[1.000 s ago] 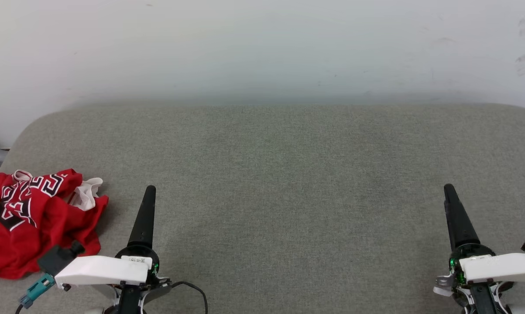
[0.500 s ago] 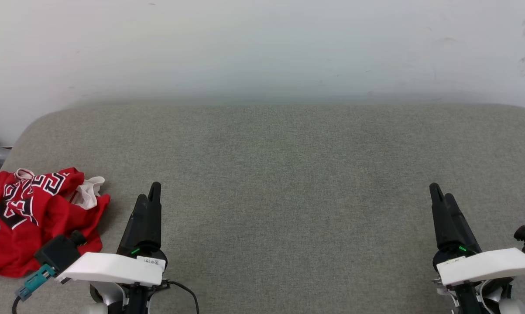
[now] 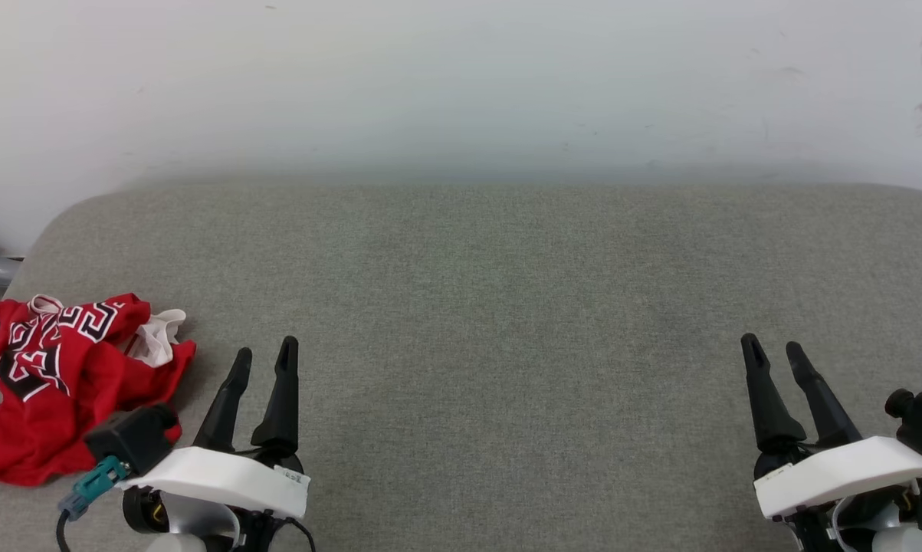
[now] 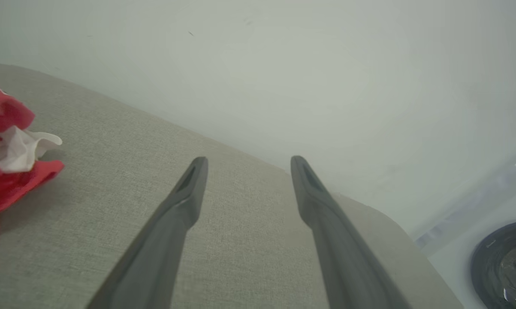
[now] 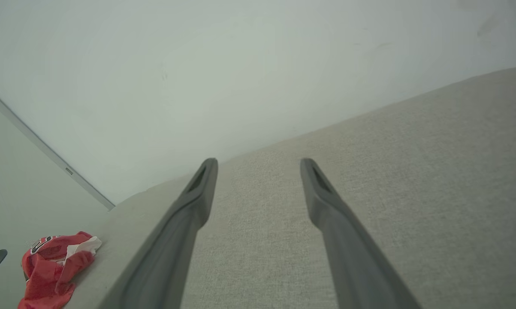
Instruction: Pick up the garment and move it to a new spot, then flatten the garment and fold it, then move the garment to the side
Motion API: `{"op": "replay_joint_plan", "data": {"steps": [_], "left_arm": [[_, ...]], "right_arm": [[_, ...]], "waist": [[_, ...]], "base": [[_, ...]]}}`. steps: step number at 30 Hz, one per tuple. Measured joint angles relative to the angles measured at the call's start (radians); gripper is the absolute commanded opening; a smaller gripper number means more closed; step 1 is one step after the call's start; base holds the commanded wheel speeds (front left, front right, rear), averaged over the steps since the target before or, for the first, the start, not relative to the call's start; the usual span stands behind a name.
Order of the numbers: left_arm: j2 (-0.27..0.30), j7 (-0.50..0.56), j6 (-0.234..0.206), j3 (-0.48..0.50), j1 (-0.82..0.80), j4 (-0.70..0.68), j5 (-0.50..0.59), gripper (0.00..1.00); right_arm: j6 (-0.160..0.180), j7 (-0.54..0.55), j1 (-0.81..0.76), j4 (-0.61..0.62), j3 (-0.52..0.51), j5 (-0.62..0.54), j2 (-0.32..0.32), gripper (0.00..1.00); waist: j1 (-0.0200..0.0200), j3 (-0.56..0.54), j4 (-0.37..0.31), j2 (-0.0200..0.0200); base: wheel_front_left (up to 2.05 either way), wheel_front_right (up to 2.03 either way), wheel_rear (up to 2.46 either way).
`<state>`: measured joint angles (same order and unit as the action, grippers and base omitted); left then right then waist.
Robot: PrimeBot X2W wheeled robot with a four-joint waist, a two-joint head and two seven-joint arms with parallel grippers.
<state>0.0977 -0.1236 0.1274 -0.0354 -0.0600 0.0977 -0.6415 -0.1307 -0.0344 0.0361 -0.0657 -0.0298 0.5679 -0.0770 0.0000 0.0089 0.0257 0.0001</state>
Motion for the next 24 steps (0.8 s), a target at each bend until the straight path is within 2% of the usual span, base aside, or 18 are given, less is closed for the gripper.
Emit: {"op": "replay_joint_plan", "data": {"steps": [10, 24], "left_arm": [[0.020, -0.025, -0.031, -0.024, -0.002, 0.021, 0.164, 1.00], [0.042, -0.058, -0.056, -0.054, -0.007, 0.024, 0.308, 1.00]], "right_arm": [[0.000, 0.010, -0.017, 0.031, -0.017, -0.162, 0.001, 1.00], [0.000, 0.009, -0.037, 0.059, -0.024, -0.315, 0.010, 1.00]], "waist": [[0.0000, 0.003, -0.001, 0.0000], [0.0000, 0.004, -0.001, 0.0000]], "base": [[0.00, 0.00, 0.00], [0.00, 0.00, 0.00]]}}
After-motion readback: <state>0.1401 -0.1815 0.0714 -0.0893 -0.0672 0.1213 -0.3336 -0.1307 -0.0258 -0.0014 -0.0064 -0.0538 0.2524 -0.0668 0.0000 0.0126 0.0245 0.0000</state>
